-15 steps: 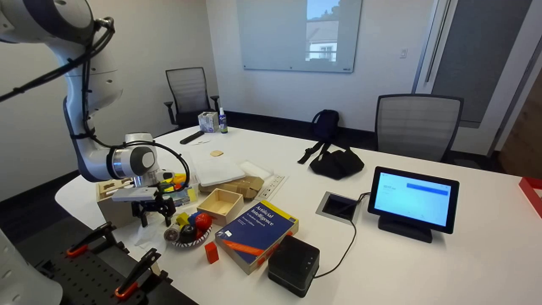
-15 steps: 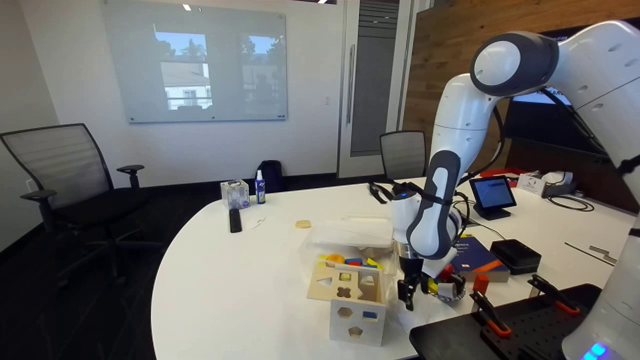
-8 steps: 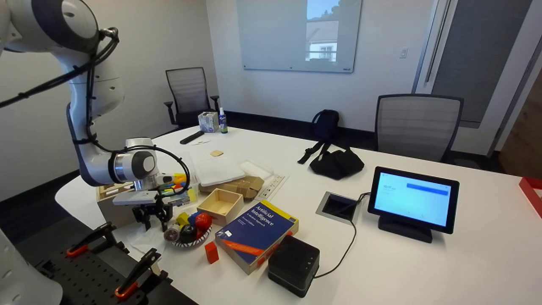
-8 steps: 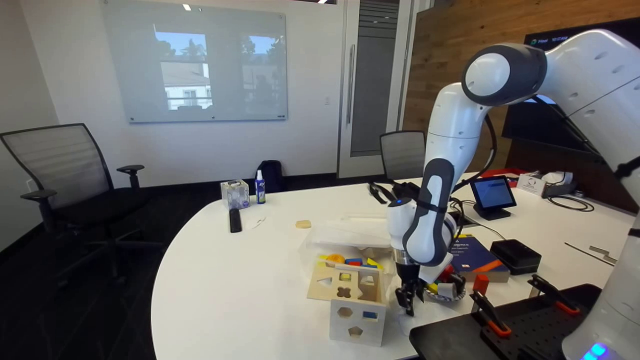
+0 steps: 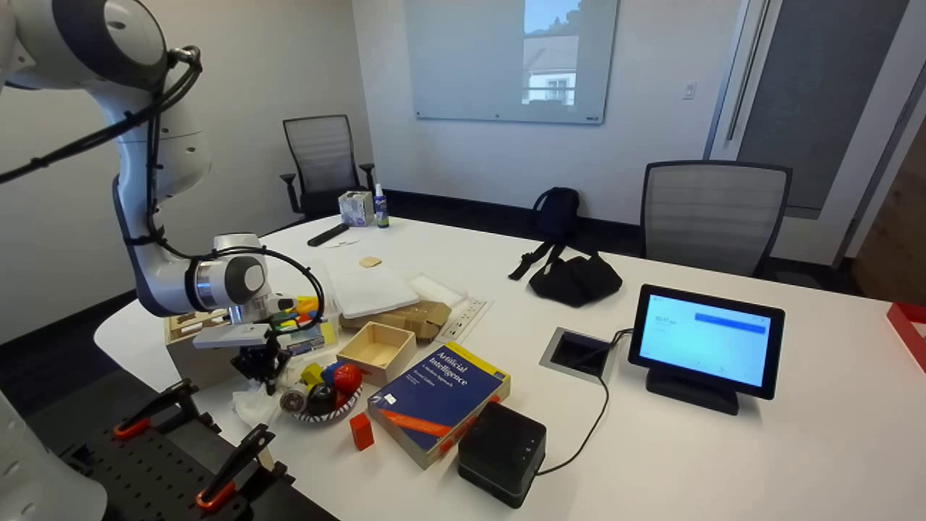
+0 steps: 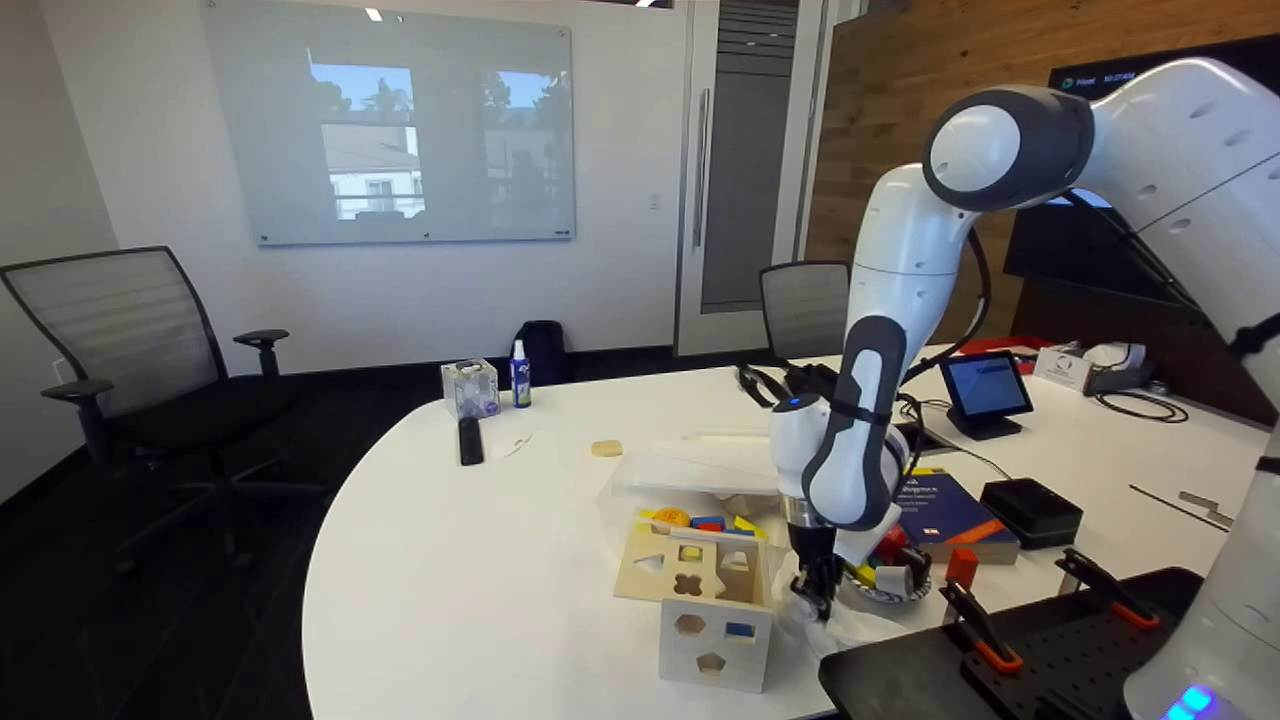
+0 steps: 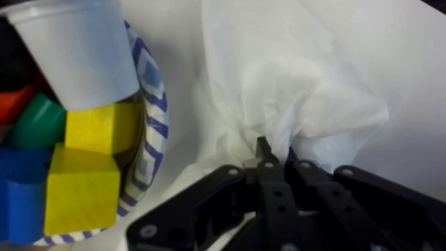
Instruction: Use the paper towel to wipe the book
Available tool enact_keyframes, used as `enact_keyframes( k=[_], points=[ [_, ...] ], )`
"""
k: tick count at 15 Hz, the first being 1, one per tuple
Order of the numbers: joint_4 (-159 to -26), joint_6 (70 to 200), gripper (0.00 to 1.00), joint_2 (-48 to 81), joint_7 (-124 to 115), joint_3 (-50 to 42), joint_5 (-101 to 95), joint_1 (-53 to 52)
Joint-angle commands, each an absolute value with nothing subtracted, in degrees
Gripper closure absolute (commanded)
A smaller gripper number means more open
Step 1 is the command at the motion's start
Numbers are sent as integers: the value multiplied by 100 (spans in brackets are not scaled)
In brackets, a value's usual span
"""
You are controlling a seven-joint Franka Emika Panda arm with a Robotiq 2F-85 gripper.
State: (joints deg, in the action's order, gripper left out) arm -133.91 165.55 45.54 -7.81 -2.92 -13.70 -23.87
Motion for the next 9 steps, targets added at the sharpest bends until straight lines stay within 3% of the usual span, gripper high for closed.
enact_keyframes(
  k=[1,9],
  points=[
    [-13387,16335,100,4466,-552,-166,-1294,-2213],
    [-13632,15423,99,3685,2,684,-998,-1342]
  ],
)
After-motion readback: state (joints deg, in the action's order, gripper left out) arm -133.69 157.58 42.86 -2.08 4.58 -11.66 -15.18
